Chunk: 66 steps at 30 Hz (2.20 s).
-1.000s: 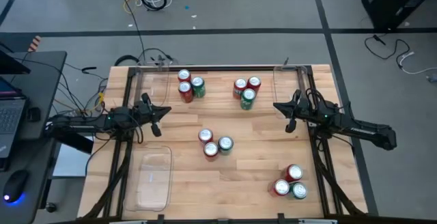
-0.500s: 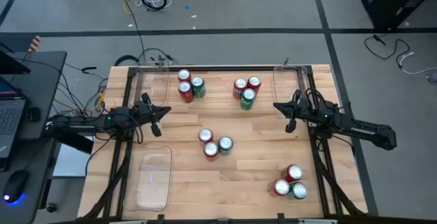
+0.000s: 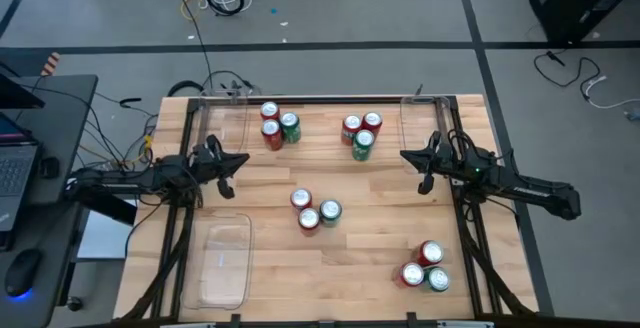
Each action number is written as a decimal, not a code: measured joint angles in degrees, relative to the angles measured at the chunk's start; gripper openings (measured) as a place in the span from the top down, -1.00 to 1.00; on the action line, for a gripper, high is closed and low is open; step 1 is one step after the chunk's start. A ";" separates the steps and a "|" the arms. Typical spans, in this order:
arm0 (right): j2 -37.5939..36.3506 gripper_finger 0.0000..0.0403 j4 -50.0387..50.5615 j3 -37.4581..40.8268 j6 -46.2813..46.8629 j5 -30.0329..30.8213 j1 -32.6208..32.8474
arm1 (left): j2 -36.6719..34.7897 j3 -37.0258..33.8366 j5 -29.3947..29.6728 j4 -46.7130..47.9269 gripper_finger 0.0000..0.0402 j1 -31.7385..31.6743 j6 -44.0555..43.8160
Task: Sort soda cans
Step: Put the top left green soda can into the top left transparent bin
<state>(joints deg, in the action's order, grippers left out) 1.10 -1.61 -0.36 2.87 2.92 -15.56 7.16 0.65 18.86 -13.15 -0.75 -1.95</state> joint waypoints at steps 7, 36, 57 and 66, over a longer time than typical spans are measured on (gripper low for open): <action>0.00 1.00 0.00 0.00 0.00 0.00 -0.02 | 9.39 10.91 -2.63 7.74 0.92 0.00 -2.39; 0.00 1.00 0.02 0.00 0.00 0.00 -0.02 | 67.47 73.40 -12.01 57.46 0.92 -14.23 -3.99; 0.02 1.00 0.00 0.00 -0.02 0.00 -0.02 | 93.00 99.48 -15.52 80.40 0.42 -23.61 10.77; 0.02 1.00 0.02 0.00 0.00 0.00 -0.02 | 96.38 100.52 -12.99 81.26 -0.43 -23.65 11.94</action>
<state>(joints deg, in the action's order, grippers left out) 1.13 -1.58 -0.36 2.87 2.92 -15.57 103.53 101.16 5.87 68.11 -24.40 9.99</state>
